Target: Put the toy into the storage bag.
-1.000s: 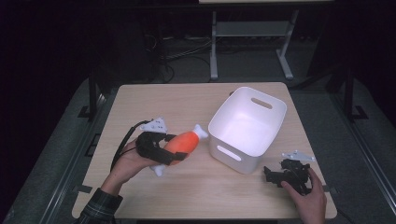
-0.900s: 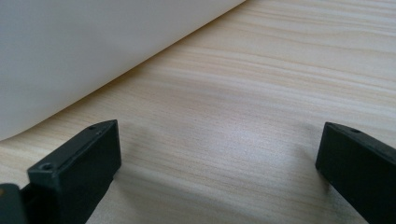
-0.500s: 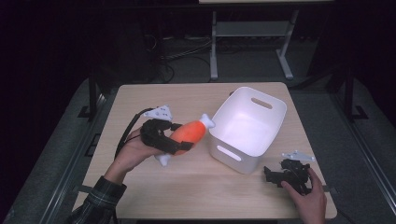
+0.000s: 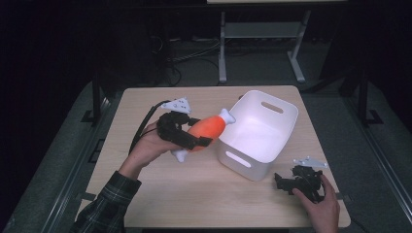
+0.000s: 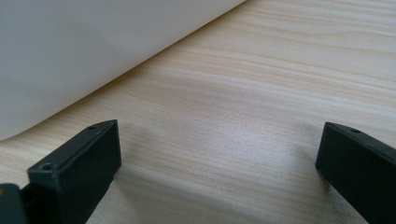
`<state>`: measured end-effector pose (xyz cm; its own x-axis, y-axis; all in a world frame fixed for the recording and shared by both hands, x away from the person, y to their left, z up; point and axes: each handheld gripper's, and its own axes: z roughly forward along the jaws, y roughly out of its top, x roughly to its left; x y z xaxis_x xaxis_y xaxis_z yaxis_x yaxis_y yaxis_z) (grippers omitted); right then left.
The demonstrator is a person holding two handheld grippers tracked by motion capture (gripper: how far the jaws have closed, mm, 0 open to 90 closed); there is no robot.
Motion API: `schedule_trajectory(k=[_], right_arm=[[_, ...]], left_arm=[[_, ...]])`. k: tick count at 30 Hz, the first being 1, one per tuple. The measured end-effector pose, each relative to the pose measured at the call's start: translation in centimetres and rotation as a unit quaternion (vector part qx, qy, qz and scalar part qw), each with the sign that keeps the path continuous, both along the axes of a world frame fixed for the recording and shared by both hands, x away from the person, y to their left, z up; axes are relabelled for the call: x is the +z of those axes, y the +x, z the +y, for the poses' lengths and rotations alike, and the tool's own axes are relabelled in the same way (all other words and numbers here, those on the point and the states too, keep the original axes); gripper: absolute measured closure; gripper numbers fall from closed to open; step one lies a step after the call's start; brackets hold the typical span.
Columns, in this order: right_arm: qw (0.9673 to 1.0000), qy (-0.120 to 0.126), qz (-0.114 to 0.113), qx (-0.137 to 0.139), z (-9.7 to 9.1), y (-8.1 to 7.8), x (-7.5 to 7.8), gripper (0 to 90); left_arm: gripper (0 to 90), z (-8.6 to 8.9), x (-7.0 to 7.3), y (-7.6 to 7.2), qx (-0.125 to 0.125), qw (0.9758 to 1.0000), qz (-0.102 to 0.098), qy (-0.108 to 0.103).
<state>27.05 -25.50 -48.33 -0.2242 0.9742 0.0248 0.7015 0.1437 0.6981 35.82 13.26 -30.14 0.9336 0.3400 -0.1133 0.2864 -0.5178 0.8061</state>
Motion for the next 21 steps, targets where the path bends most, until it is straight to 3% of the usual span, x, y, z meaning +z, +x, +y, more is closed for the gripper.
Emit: schedule_trajectory(k=[21], right_arm=[[1.0,0.0,0.0,0.0,0.0,0.0,0.0,0.0]], left_arm=[[24.0,-4.1,0.6,3.3,0.001,1.0,-0.006,-0.001]])
